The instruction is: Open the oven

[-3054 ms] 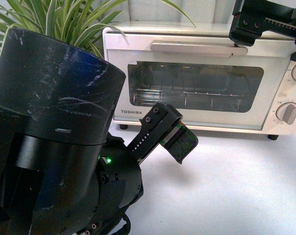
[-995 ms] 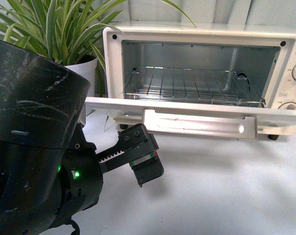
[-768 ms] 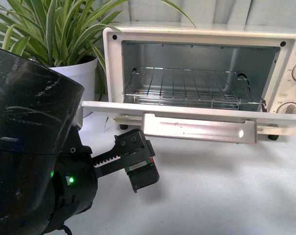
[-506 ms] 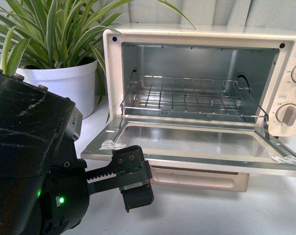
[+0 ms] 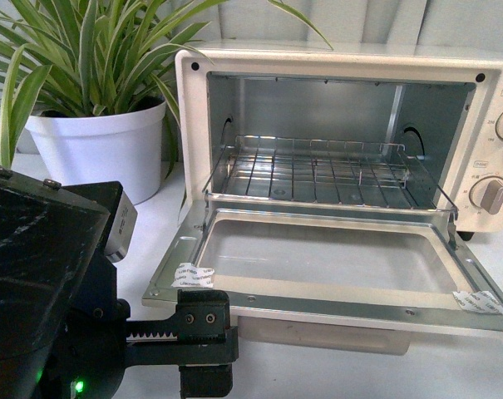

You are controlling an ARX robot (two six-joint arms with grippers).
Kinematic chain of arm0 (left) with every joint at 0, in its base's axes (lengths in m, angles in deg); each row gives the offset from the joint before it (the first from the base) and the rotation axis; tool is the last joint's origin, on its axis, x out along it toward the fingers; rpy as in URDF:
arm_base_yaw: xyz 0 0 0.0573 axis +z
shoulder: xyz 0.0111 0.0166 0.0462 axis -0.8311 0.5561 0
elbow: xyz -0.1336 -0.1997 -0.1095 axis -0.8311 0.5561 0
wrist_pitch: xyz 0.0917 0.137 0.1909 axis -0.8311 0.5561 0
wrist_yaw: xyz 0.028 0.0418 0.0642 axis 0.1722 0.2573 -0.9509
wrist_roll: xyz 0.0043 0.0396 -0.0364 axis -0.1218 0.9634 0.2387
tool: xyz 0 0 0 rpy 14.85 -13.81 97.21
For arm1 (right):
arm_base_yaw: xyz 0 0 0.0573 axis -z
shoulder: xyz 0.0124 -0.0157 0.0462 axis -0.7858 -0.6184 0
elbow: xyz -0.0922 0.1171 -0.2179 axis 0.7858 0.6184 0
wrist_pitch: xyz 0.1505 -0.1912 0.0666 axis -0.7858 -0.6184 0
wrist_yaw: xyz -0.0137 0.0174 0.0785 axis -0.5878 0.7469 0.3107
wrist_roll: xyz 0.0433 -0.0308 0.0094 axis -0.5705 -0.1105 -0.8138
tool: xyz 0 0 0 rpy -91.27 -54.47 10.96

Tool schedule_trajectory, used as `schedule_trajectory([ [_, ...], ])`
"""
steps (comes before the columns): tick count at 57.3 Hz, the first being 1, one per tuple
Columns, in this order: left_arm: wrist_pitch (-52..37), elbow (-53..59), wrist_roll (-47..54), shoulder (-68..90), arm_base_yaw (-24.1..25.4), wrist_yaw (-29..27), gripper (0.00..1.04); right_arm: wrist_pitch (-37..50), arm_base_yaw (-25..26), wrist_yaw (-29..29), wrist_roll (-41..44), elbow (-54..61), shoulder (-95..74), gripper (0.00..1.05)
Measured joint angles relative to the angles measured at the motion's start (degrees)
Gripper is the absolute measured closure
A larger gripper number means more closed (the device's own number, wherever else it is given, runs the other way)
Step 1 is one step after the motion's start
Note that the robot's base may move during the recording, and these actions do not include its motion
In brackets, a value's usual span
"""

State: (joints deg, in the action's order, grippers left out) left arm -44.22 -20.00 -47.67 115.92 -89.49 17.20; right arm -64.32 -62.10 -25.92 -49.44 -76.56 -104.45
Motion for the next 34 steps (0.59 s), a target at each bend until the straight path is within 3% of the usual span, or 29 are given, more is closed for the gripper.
schedule_trajectory([
  [21,-3.6,3.1,12.5,-4.0,-2.1,-3.6,0.07,-0.3,3.8,2.8,0.7,1.3,3.6,0.09],
  [34,-4.7,10.0,20.8,-17.2,-2.8,-4.7,0.07,-1.4,7.1,5.8,3.3,3.9,12.4,0.09],
])
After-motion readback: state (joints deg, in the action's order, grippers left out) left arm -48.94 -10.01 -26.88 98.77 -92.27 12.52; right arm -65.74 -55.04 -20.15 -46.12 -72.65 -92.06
